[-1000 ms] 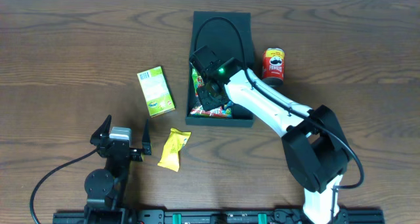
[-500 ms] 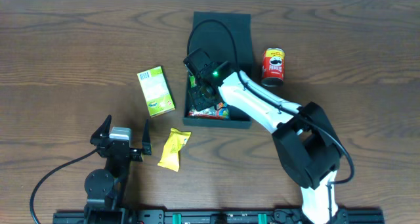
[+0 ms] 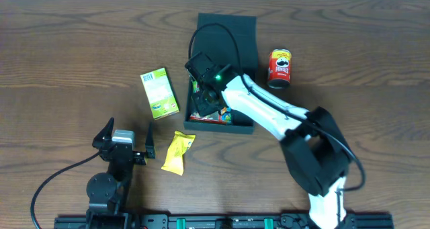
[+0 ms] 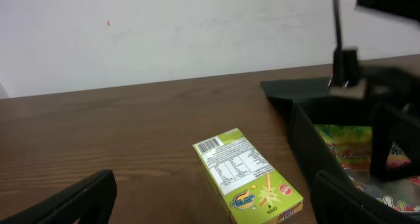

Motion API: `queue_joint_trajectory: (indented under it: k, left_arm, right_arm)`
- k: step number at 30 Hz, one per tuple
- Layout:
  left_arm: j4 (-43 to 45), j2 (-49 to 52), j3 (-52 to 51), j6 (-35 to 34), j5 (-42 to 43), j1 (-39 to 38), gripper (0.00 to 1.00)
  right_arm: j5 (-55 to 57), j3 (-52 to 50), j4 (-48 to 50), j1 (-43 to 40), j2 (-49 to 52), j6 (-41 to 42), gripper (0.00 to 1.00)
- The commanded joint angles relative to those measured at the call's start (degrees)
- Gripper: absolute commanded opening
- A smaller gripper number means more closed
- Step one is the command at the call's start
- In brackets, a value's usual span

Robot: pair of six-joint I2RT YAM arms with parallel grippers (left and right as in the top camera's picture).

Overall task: Pack container
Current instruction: 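Lower the bag into the box and open the right gripper, then move the right gripper right and forward to the red Pringles can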

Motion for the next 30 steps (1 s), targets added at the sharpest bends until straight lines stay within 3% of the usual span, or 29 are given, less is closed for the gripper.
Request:
queue_joint_trajectory:
  k: [1, 11, 25, 30]
  left_arm:
    - [-2.97, 0.04, -0.63, 0.0, 0.28, 0.13, 0.95]
    - [-2.97, 0.04, -0.63, 0.0, 0.28, 0.13, 0.95]
    - [-2.97, 0.04, -0.63, 0.0, 0.28, 0.13, 0.95]
    - [-2.97, 0.04, -0.63, 0.0, 0.28, 0.13, 0.95]
  right_arm:
    - [2.84, 0.5, -1.18, 0.46, -6.45, 0.31, 0.01]
    - [15.17, 0.5, -9.16, -0.68, -17.99, 1.81, 0.01]
    - [13.35, 0.48, -22.97, -7.76, -29.42, 1.81, 0.01]
    - [7.28, 0.04, -24.92, -15.52, -33.73, 1.77, 0.01]
